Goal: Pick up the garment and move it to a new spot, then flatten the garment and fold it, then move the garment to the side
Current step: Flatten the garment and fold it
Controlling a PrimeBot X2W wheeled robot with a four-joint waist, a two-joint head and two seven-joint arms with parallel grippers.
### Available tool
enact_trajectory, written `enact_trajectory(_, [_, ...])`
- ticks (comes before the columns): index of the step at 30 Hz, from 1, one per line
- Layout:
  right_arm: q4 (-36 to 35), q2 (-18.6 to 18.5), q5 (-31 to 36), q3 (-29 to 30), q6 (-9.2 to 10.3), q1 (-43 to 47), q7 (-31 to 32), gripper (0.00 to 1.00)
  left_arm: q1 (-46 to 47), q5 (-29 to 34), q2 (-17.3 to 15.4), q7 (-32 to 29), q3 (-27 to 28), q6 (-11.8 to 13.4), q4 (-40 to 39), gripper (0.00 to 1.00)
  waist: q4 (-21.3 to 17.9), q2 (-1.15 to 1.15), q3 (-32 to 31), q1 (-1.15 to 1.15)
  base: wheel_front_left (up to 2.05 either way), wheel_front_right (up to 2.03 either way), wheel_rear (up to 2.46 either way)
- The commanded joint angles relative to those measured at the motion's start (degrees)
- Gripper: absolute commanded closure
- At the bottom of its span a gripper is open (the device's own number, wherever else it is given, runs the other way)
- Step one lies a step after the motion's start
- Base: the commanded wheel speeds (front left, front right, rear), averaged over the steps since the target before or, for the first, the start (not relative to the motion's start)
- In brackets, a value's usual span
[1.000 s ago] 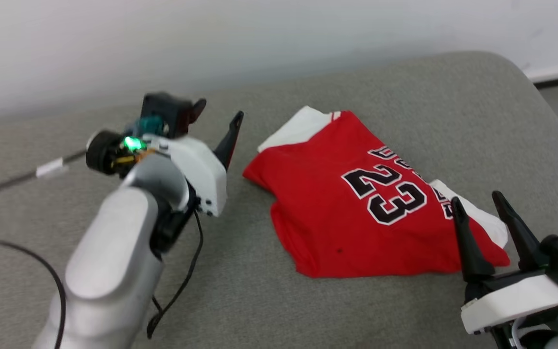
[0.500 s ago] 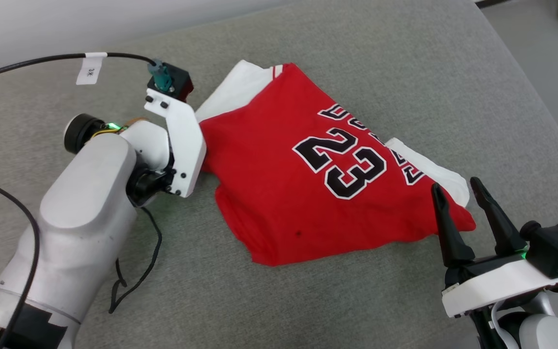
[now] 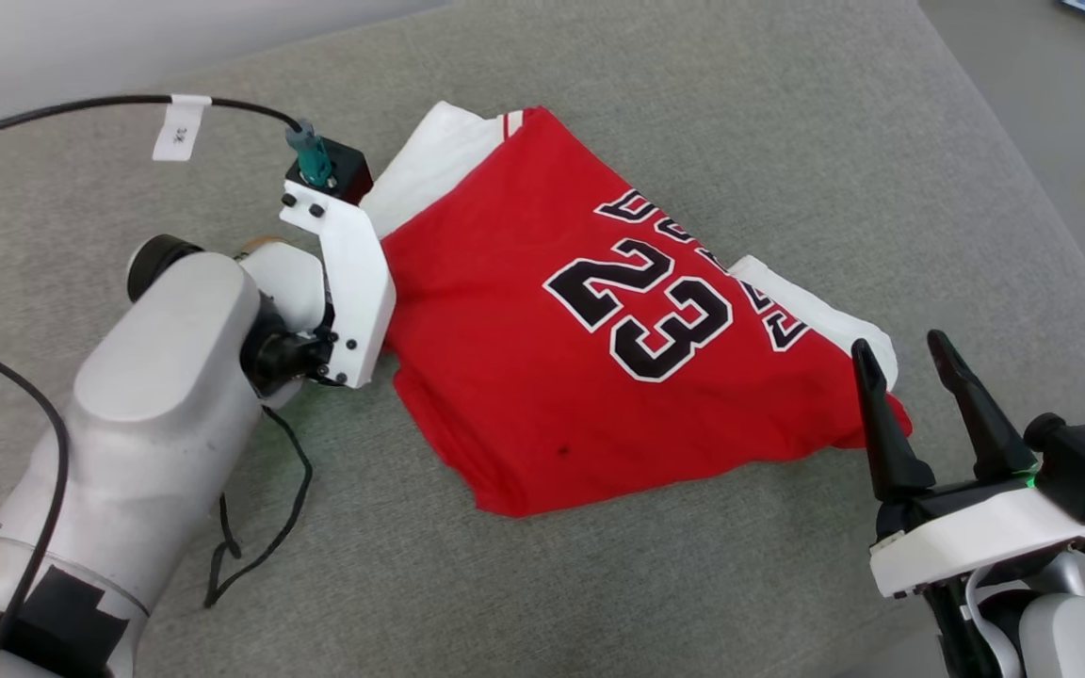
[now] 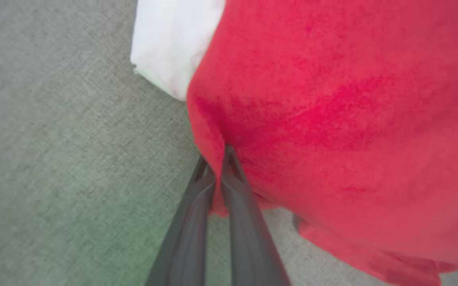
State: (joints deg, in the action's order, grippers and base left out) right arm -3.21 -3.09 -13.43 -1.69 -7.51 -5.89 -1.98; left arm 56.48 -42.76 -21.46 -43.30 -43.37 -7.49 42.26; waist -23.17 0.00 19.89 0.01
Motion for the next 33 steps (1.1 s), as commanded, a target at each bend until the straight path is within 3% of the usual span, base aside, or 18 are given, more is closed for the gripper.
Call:
enact_trajectory(1, [-0.3,0.2,0.7,0.5,0.04,0.1,0.1,0.00,-1.8,-0.3,0.1,1.0,-0.8,0.0,0.1,1.00,1.2,0.00,-1.3,-0.01,0.00,0.00,0.00])
enact_trajectory(9, [-3.6,-1.0,2.1,3.9,0.04,2.5,3.1,0.00,-2.0,-0.8,-2.2,14.3,1.1,0.3,-6.4,1.00,9.3,0.00,-7.3,-0.01,0.00,0.00,0.00])
enact_trajectory(13, [-5.5,-1.4,3.3,5.4,0.04,3.8,5.1,0.00,-6.6,-1.4,-4.9,18.0,3.0,2.7,-11.6,1.00,14.3,0.00,-9.4,-0.01,0.00,0.00,0.00])
enact_trajectory(18, [-7.2,-1.1,3.6,6.6,0.04,5.5,7.1,0.00,-17.9,-4.0,-9.4,21.6,6.0,7.7,-20.0,1.00,19.3,0.00,-11.7,-0.01,0.00,0.00,0.00])
enact_trajectory(23, [-8.5,-0.8,3.7,7.6,0.04,7.1,8.5,0.00,-34.7,-8.1,-13.3,24.7,8.8,14.5,-29.3,1.00,22.2,0.00,-13.9,-0.01,0.00,0.00,0.00])
enact_trajectory(28, [-9.1,-0.6,3.7,7.8,0.04,8.7,9.7,0.00,-51.5,-12.6,-14.6,26.5,9.8,20.8,-37.7,1.00,23.1,0.00,-15.3,-0.01,0.00,0.00,0.00])
enact_trajectory(33, [-9.2,-0.4,3.5,7.6,0.04,10.0,10.5,0.00,-64.4,-17.1,-13.4,25.5,8.3,25.0,-42.4,1.00,22.7,0.00,-17.1,-0.01,0.00,0.00,0.00])
